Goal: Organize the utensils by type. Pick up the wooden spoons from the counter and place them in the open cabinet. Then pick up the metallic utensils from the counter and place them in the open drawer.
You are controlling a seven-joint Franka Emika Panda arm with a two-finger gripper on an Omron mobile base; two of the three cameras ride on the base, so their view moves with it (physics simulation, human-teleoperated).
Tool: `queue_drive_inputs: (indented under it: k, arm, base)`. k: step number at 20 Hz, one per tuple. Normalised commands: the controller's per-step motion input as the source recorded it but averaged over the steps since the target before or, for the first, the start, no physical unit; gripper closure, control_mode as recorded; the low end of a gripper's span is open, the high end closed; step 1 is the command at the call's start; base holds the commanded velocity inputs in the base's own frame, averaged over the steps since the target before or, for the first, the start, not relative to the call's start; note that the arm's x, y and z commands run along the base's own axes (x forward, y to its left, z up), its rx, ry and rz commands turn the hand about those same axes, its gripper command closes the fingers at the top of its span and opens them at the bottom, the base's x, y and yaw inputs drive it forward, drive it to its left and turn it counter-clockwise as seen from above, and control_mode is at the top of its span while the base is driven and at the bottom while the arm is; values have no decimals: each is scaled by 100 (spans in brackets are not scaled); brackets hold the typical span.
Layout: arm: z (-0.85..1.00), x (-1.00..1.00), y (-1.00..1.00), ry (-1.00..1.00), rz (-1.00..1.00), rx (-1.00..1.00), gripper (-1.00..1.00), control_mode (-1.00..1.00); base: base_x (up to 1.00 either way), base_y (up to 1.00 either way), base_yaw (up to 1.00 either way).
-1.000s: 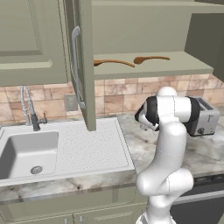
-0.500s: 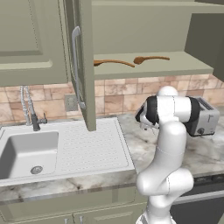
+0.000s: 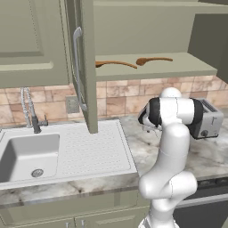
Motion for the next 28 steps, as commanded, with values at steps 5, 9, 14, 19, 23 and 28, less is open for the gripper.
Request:
queue_drive_inputs:
  k: [5,9,14,19,23,28]
  arm:
    - [-53,-10,0,4,0,0,-100,-100]
    - [-58,-5,0,5,0,0,100,-100]
    - [-55,-5,0,4,0,0,100,-100]
    - [-47,-17,0,0,0,0,100,-100]
    - [-54,-43,0,0,0,0,100,-100]
    - [-57,-50,7,0,0,0,100,-100]
  base:
    - [0,0,0]
    - [0,0,0]
    - [0,0,0]
    - [0,0,0]
    - [0,0,0]
    - [0,0,0]
